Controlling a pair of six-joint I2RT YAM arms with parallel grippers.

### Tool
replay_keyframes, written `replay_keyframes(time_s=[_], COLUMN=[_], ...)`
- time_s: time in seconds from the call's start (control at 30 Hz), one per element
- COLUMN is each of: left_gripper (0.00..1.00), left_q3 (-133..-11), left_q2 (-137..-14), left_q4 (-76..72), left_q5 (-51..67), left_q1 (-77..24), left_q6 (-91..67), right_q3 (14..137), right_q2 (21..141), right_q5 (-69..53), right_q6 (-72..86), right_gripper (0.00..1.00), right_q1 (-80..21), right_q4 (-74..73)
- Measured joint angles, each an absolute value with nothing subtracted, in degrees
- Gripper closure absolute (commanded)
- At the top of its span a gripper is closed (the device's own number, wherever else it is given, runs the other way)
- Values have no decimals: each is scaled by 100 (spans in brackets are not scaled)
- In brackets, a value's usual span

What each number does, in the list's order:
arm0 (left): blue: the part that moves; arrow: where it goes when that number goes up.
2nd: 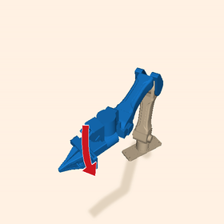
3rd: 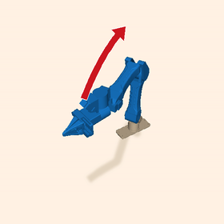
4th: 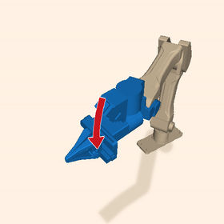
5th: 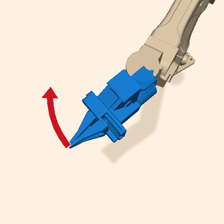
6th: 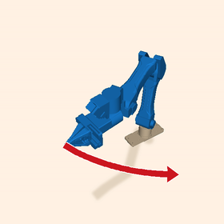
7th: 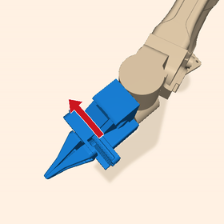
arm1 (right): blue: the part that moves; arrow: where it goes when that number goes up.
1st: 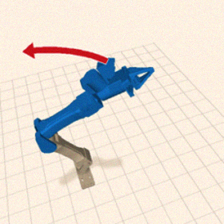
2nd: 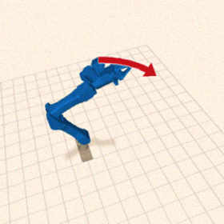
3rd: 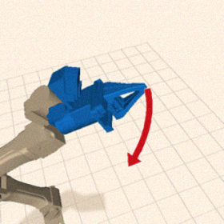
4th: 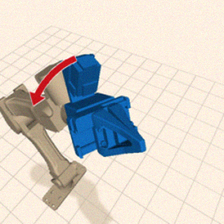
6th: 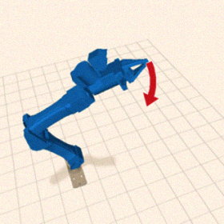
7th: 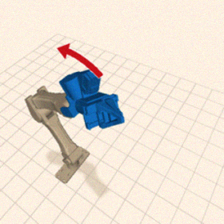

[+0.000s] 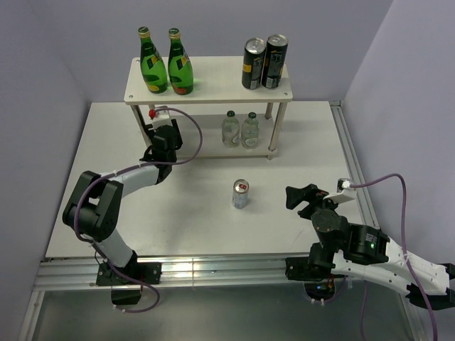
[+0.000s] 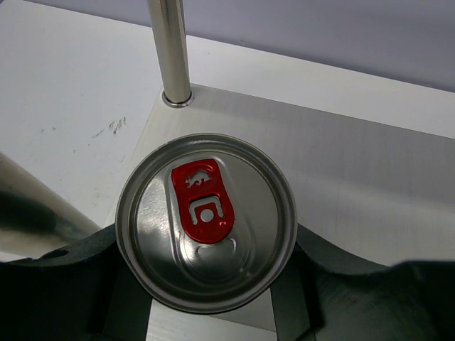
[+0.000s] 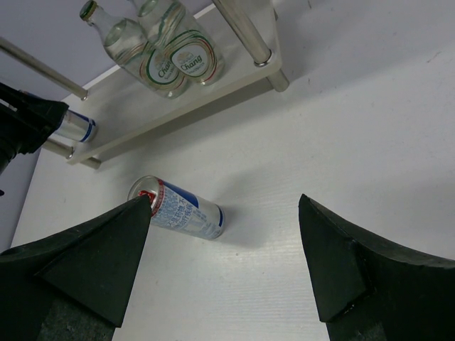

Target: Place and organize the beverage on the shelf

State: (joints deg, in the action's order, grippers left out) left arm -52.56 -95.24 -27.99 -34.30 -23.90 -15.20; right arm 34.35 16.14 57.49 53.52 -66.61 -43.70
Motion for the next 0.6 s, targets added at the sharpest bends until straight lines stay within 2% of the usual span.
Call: replay_keyframes(time_s=[0.03,0.1,0.13,0.3,0.6], left_gripper=[73,54,40,12,6], left_q3=[-5280,-5304,-5312,-5384,-5498], left_q2=[-9550,-9564,-9566,-9566,-9461], left_q4=[-2801,-2801,-2801,-2895,-2869], left_q5=[-3428,-3428,-3426,-3422,-3404], left_q1=[-2379,-2368,-2368,-2355,-2362], left_q6=[-1509,-1494,-1470,-1402,-1428], right_q3=[3435,3433,3433,3433,3433], right_q2=[1614,1616,1614,1614,1614], right_q5=[5749,5749,5749,5749,5749], right_q6=[5352,5349,5349,5349,5349], right_gripper=[9,9,9,9,9], right_q1=[-6661,-6661,-6661,-6661,-6661], right_q4=[-4370,-4370,-4370,-4370,-4370])
